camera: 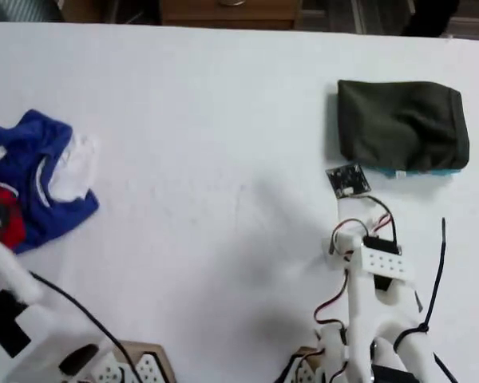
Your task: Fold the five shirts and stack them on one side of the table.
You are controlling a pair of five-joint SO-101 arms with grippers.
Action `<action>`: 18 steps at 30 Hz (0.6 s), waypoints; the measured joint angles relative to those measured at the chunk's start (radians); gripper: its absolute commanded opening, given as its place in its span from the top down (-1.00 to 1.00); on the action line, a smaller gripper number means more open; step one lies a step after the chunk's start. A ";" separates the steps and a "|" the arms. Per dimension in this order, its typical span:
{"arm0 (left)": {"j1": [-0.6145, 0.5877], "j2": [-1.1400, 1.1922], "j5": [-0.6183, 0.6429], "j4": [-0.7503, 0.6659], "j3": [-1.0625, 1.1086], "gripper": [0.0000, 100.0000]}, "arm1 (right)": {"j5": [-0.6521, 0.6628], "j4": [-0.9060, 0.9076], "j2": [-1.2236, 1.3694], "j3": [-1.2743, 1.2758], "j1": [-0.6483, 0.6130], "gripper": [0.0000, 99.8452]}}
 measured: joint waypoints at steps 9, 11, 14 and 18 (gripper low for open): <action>-0.126 0.155 -0.100 -0.084 -0.006 0.50 | 0.000 0.000 0.000 0.000 0.000 0.96; -0.130 0.233 -0.100 -0.115 -0.037 0.50 | 0.000 0.000 0.000 0.000 0.000 0.96; -0.146 0.333 -0.100 -0.132 -0.107 0.50 | 0.000 0.000 0.000 0.000 0.000 0.96; -0.176 0.405 -0.103 -0.126 -0.230 0.50 | 0.000 0.000 0.000 0.000 0.000 0.96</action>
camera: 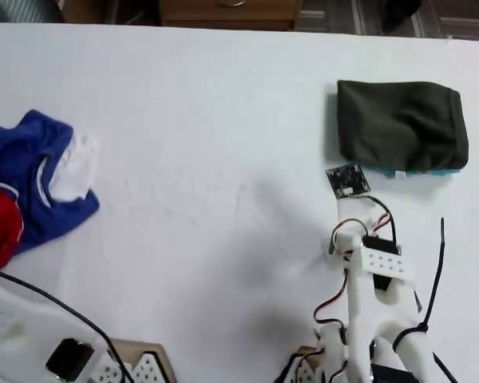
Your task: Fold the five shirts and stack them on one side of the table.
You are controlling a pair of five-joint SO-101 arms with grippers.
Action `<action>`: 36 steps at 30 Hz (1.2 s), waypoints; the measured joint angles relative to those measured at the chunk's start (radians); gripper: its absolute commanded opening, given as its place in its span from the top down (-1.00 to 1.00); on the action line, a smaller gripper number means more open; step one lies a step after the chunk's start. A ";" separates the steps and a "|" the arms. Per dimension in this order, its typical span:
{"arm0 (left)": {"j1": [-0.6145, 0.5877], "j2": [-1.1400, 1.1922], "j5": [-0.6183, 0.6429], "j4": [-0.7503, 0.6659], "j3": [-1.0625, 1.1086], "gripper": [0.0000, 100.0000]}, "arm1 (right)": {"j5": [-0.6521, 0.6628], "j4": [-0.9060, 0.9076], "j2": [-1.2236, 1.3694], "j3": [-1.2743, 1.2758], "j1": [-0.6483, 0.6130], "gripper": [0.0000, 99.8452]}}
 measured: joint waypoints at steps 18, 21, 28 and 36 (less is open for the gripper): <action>-0.025 0.015 -0.003 0.222 -0.351 0.50 | 0.000 0.000 0.000 0.000 0.000 0.96; -0.025 0.015 -0.006 0.192 -0.284 0.50 | 0.000 0.000 0.000 0.000 0.000 0.96; -0.025 0.015 -0.008 0.167 -0.170 0.51 | 0.000 0.000 0.000 0.000 0.000 0.96; 0.025 0.015 -0.058 0.167 -0.129 0.89 | 0.000 0.000 0.000 0.000 0.000 0.96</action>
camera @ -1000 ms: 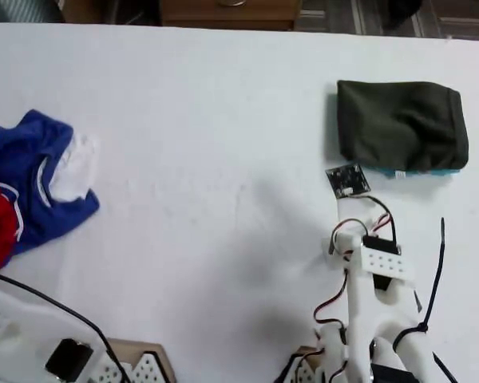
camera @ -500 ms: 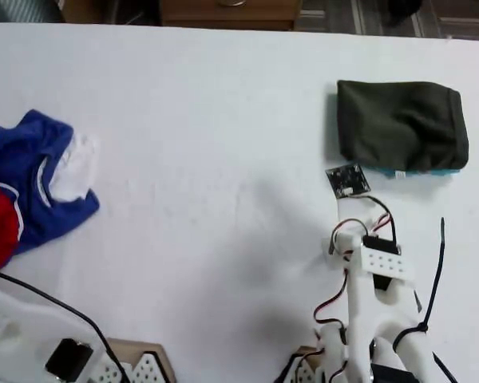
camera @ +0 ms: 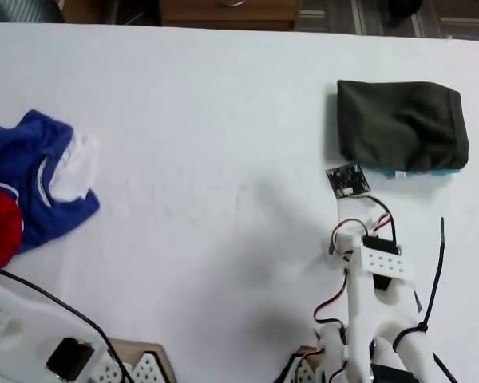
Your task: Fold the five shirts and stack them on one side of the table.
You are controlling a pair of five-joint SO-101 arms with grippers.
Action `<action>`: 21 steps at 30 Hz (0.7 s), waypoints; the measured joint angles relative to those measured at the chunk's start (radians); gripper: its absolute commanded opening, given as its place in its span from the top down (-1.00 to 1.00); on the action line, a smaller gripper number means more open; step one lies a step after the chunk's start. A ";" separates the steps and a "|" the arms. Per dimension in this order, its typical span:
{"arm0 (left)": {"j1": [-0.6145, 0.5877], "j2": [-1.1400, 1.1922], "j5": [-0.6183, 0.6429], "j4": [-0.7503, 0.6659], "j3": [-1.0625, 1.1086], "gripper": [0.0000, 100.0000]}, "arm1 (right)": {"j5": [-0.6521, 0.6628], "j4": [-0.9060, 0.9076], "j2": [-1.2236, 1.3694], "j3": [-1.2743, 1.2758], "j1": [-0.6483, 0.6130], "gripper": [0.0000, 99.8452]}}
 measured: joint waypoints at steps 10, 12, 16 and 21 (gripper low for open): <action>0.021 0.000 0.000 0.014 -0.063 0.75 | 0.000 0.000 0.000 0.000 0.000 0.96; 0.021 0.000 0.000 0.041 -0.114 0.57 | 0.000 0.000 0.000 0.000 0.000 0.96; 0.021 0.000 0.000 0.072 -0.207 0.43 | 0.000 0.000 0.000 0.000 0.000 0.96; 0.018 0.021 -0.006 0.058 -0.219 0.45 | 0.000 0.000 0.000 0.000 0.000 0.96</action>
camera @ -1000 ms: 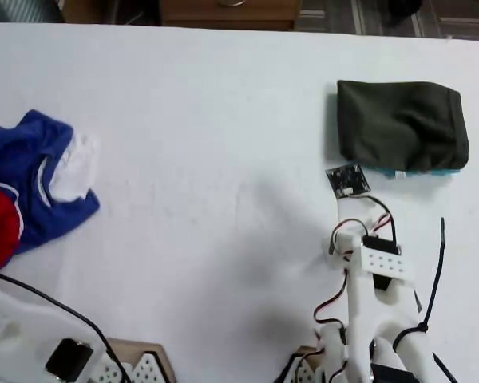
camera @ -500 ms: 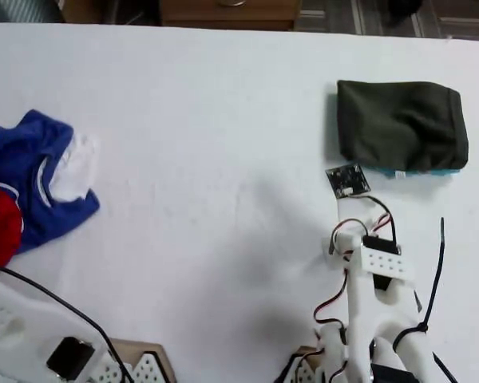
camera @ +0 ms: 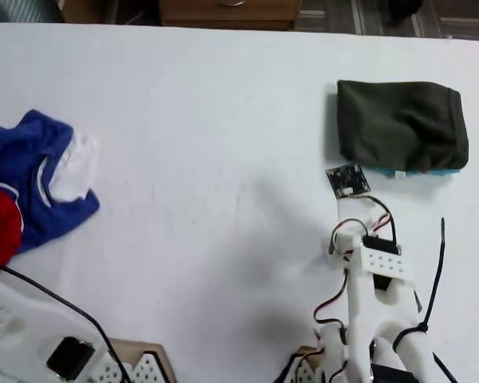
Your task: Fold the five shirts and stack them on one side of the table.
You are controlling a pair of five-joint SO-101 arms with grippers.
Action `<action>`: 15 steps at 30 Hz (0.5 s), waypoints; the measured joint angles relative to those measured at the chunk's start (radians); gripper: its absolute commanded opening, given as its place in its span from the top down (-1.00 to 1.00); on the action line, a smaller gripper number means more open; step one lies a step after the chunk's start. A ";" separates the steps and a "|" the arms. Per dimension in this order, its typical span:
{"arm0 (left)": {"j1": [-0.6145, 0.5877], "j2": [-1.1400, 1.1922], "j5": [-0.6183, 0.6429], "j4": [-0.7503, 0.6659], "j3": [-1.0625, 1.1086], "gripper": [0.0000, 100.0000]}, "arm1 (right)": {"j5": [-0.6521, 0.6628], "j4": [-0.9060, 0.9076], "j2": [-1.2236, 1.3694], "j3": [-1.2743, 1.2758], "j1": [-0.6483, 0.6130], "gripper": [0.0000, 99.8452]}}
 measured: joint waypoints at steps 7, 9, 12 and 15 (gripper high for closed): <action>-0.012 0.180 -0.054 -0.034 -0.011 0.45 | 0.000 0.000 0.000 0.000 0.000 0.96; -0.014 0.206 -0.058 -0.037 -0.015 0.46 | 0.000 0.000 0.000 0.000 0.000 0.96; -0.015 0.210 -0.058 -0.037 -0.021 0.68 | 0.000 0.000 0.000 0.000 0.000 0.96; -0.014 0.210 -0.058 -0.029 -0.021 0.95 | 0.000 0.000 0.000 0.000 0.000 0.96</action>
